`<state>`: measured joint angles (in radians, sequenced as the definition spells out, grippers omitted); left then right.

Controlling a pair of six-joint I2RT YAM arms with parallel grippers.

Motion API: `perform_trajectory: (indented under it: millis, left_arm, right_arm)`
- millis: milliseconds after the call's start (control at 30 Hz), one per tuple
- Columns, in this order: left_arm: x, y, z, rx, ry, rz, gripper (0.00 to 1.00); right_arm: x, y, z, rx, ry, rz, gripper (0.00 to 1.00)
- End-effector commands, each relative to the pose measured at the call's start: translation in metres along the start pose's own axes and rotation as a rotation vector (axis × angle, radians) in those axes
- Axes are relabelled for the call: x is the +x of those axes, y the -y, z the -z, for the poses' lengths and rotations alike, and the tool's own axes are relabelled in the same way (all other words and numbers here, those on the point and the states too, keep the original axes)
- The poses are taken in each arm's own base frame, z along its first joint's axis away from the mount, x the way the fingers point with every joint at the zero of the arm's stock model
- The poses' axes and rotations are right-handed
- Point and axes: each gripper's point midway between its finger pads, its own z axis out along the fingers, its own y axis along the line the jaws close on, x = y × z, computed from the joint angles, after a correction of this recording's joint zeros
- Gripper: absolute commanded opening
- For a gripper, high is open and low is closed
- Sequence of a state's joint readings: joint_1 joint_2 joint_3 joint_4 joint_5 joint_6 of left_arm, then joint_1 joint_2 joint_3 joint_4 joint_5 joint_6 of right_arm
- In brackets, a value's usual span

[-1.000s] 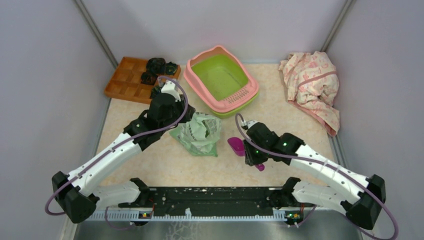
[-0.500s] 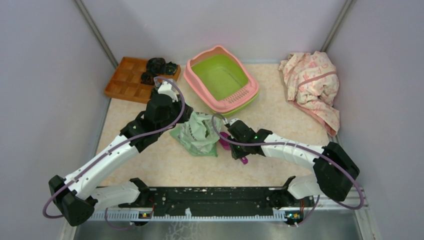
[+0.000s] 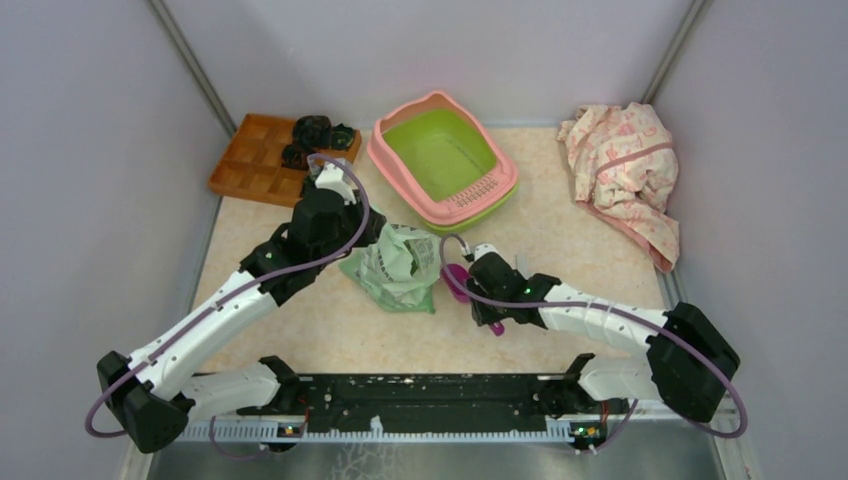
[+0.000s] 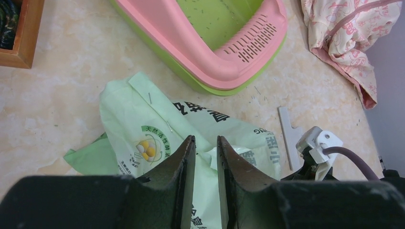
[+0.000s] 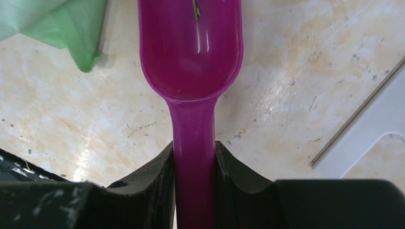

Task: Fill the litter box with clean litter
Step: Place the spatula at the center of the board.

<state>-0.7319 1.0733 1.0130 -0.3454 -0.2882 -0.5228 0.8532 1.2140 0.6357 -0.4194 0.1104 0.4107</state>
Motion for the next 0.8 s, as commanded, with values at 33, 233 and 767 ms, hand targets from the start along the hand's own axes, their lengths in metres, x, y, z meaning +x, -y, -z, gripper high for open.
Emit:
perform_trajectory:
  millis: [33,233,767]
  left_arm:
    - [0.0,0.001,0.004,0.01,0.005,0.003,0.29]
    - [0.001,0.001,0.005,0.01,0.004,0.007,0.29]
    - [0.001,0.001,0.007,0.018,0.002,0.013,0.29]
  right_arm:
    - [-0.007,0.001,-0.003,0.004,0.074,-0.08,0.34]
    - [-0.01,0.014,-0.002,0.112,0.077,-0.111,0.53]
    - [0.045,0.001,0.008,0.114,0.192,-0.279,0.54]
